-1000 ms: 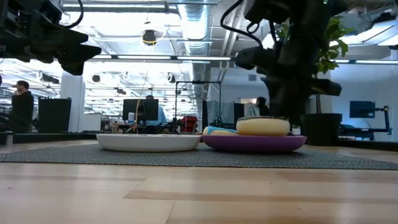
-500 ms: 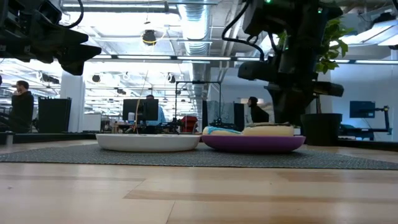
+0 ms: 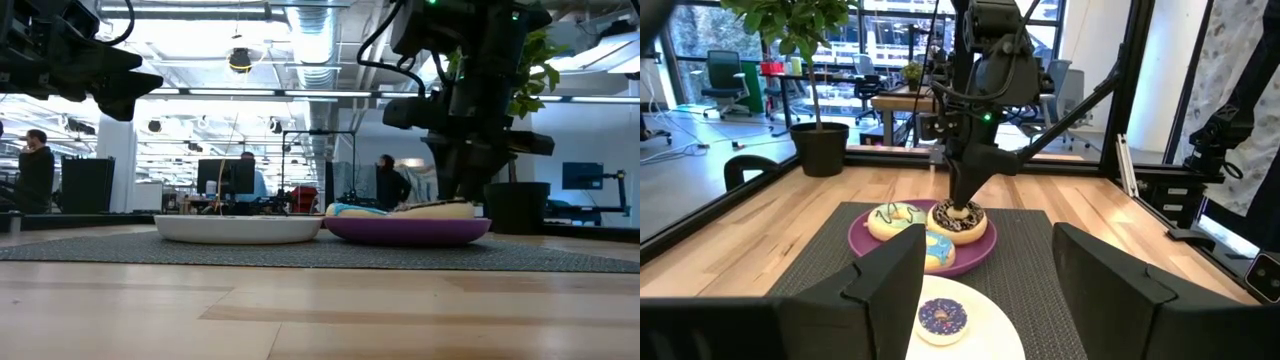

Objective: Pick & Place donuts
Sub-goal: Put the large black donut on the violet plate, then return to Home Position

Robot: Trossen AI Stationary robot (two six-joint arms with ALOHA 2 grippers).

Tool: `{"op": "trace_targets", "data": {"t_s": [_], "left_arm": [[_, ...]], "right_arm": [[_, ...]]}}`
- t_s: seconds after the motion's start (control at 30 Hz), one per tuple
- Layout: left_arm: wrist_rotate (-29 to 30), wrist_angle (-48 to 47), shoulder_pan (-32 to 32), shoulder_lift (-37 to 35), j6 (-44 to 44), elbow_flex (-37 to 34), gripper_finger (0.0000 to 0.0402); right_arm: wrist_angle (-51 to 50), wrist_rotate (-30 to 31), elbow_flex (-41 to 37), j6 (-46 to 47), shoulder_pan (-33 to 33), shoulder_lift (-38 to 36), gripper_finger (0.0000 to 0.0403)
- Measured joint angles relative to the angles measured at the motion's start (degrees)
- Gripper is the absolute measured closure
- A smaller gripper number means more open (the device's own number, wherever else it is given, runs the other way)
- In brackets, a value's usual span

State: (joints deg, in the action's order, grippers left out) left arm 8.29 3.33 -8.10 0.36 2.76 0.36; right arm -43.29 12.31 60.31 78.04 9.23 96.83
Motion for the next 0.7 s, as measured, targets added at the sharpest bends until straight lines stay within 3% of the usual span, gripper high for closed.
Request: {"op": "trace_targets", "data": {"t_s": [0.53,0.7], "left_arm": [[0.0,0.0,0.0,0.0,0.0,0.0,0.019],[0.0,0.0,0.0,0.0,0.0,0.0,0.019]], "right_arm": [[-0.7,0.0,0.0,-0.2,0.1,-4.8,0.0245],[-1.0,-0.5,0.0,-4.2,0.1,-7.8,0.0231]]}}
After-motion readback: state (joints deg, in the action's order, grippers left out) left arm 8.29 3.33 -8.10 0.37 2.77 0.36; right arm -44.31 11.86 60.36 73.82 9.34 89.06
